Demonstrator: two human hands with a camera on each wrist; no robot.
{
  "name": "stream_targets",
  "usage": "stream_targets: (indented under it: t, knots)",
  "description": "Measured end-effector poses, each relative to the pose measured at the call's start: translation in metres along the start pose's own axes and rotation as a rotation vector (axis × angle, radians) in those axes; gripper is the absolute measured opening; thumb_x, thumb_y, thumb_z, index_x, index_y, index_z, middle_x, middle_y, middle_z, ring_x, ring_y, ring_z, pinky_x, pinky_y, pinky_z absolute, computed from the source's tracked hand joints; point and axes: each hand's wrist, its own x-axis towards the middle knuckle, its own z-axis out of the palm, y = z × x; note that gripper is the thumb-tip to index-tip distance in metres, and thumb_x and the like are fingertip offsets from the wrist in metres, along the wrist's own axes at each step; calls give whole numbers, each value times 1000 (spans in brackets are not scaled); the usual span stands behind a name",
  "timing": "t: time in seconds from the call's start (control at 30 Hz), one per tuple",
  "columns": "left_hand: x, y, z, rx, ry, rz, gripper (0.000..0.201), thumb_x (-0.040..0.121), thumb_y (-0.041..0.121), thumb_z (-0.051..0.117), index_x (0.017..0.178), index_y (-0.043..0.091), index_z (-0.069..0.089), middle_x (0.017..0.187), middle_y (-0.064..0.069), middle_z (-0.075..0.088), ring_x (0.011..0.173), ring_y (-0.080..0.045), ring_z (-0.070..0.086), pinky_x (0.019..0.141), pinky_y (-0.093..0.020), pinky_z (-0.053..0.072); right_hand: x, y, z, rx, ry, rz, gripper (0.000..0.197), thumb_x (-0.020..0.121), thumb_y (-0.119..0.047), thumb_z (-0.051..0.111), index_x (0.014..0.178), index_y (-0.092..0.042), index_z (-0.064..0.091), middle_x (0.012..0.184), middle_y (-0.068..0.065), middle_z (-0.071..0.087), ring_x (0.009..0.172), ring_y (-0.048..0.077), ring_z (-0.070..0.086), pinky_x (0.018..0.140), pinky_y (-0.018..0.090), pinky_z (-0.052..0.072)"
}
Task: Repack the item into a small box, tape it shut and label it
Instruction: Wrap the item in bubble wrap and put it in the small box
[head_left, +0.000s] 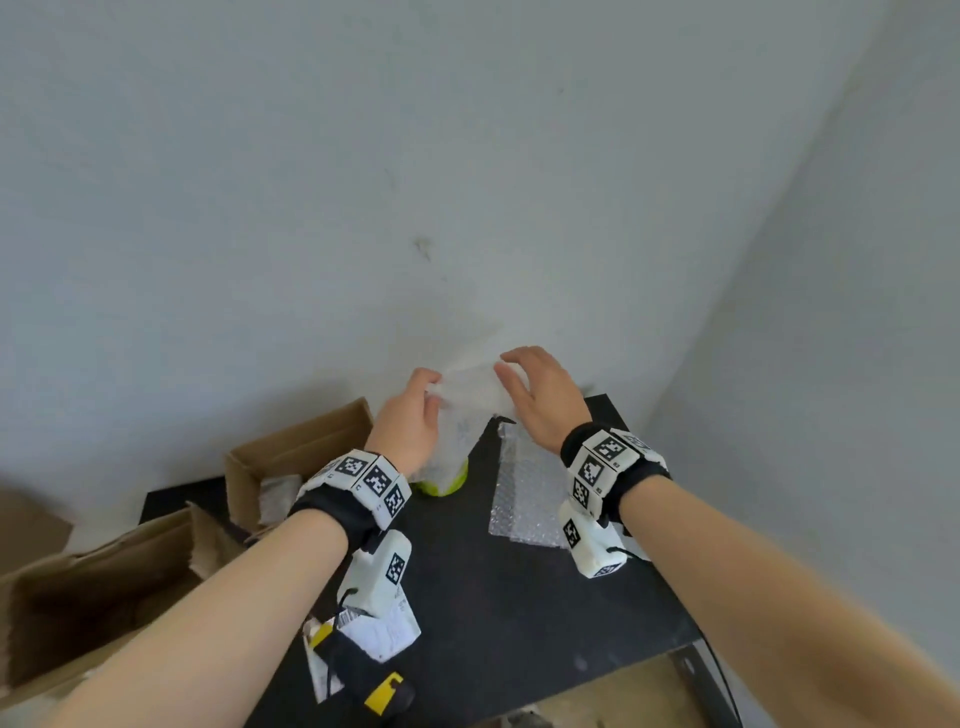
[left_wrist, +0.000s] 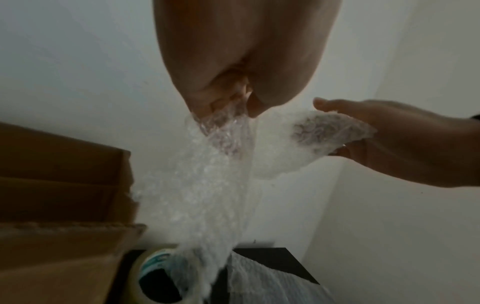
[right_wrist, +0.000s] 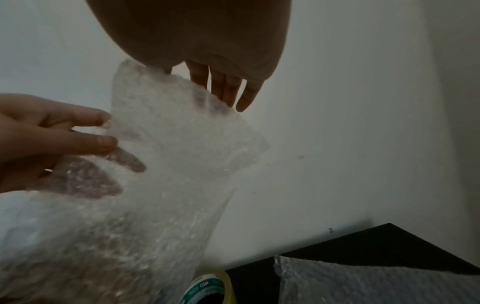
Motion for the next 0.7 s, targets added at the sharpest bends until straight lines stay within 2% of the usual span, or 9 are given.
stream_targets:
  t: [0.1,0.2,0.27,0.4,0.5,0.57,0.6,0.67,0.7]
  knots:
    - [-14,-16,-24,-39,-60,-8,27,100,14,37,126,15,45,105,-5,66,88,-25,63,82,-33,48,-10,-12,10,35,75,48,39,100,-33,36,121,-7,55,125,9,56,116,22,51,101,33,39]
    - [-30,-34,-44,-63,-82,-33,27,100,14,38,124,8,49,115,0,58,103,-18,57,89,-26,41,-22,-25,25,116,140,158,36,101,-29,34,121,-6,54,123,8,56,114,22,52,94,26,37]
    - [-40,-47,-55,-87,-97,-48,26,100,15,39,120,3,52,112,-3,58,105,-18,54,89,-24,37,-31,-33,37,148,178,239,35,101,-28,34,123,-7,51,123,8,55,112,22,53,89,26,38]
    - [-60,-74,-74,-99,-136,-77,28,101,19,36,98,-2,54,88,-11,56,84,-22,53,74,-30,38,-47,-46,63,256,203,354,37,99,-29,40,131,-11,40,131,5,50,114,20,53,97,37,44]
    - [-71,-87,-85,-149,-116,-118,31,102,20,33,88,0,53,83,-11,55,80,-22,51,73,-29,38,-52,-50,80,325,91,451,45,96,-32,49,133,-10,36,126,5,51,107,17,53,92,31,44]
    - [-76,-90,-92,-202,-97,-148,30,102,19,32,80,11,52,79,-1,55,75,-15,51,69,-18,40,-53,-51,92,381,-48,538,53,92,-38,55,132,-8,38,125,8,53,107,18,53,92,31,43]
    - [-78,-90,-95,-224,-88,-164,31,102,18,32,80,14,53,77,2,54,72,-12,49,65,-11,38,-53,-51,97,443,-116,592,56,89,-42,58,131,-8,40,127,9,53,110,21,54,96,34,44]
    - [-78,-91,-102,-258,-70,-184,31,102,18,32,87,7,57,80,-3,56,71,-13,48,61,-10,37,-52,-54,105,585,-259,689,54,87,-43,61,126,-9,47,127,11,56,115,24,55,100,40,44]
    - [-76,-93,-105,-279,-70,-188,32,102,18,32,92,2,59,85,-10,57,76,-16,49,62,-13,35,-52,-56,107,649,-337,720,51,87,-42,61,125,-9,49,125,9,58,115,23,55,98,39,44]
